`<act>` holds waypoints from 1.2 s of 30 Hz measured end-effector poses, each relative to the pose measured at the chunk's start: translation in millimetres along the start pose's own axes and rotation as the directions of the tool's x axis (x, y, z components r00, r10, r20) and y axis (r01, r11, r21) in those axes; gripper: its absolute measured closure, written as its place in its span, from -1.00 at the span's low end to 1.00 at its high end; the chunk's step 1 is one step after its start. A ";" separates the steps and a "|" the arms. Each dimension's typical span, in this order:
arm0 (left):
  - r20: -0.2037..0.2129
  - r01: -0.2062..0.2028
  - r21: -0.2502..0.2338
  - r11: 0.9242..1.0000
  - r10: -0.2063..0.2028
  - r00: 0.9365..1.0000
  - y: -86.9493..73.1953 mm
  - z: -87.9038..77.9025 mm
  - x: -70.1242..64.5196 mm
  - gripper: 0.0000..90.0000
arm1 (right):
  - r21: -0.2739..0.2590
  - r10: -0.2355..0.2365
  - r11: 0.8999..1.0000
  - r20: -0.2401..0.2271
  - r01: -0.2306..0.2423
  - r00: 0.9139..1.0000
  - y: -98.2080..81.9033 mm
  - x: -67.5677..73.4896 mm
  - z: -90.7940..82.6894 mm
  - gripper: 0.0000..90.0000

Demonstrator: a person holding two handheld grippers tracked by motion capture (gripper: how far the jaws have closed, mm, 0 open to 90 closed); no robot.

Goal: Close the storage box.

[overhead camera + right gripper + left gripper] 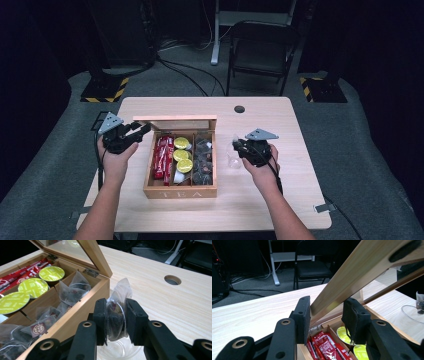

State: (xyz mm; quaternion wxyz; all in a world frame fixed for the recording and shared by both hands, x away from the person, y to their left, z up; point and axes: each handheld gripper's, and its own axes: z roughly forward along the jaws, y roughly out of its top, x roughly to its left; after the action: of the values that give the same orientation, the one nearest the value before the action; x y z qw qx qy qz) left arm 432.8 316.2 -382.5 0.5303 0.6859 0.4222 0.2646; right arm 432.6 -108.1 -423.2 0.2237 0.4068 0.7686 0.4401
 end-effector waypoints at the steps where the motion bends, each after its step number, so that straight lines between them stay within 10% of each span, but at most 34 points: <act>1: 0.000 0.000 0.000 1.000 0.000 1.000 -0.1 0.0 0.0 0.29 | 0.000 -0.004 1.000 -0.002 0.004 1.000 -0.4 -0.8 1.0 0.58; 21: -0.002 -0.001 -0.001 1.000 0.001 1.000 -0.4 -0.1 -0.3 0.29 | 0.055 0.003 0.998 0.004 -0.003 1.000 -13.0 -0.7 13.9 0.56; 36: -0.008 -0.005 0.000 1.000 0.005 1.000 -0.6 0.0 -0.8 0.29 | 0.045 0.014 0.999 0.018 -0.015 1.000 -16.5 0.8 14.7 0.18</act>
State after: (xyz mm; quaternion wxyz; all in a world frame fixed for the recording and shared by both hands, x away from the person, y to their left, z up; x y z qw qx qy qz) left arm 432.2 315.6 -383.0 0.5280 0.6859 0.4227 0.2685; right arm 435.4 -104.8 -444.9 0.2181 0.4214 0.7733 0.4205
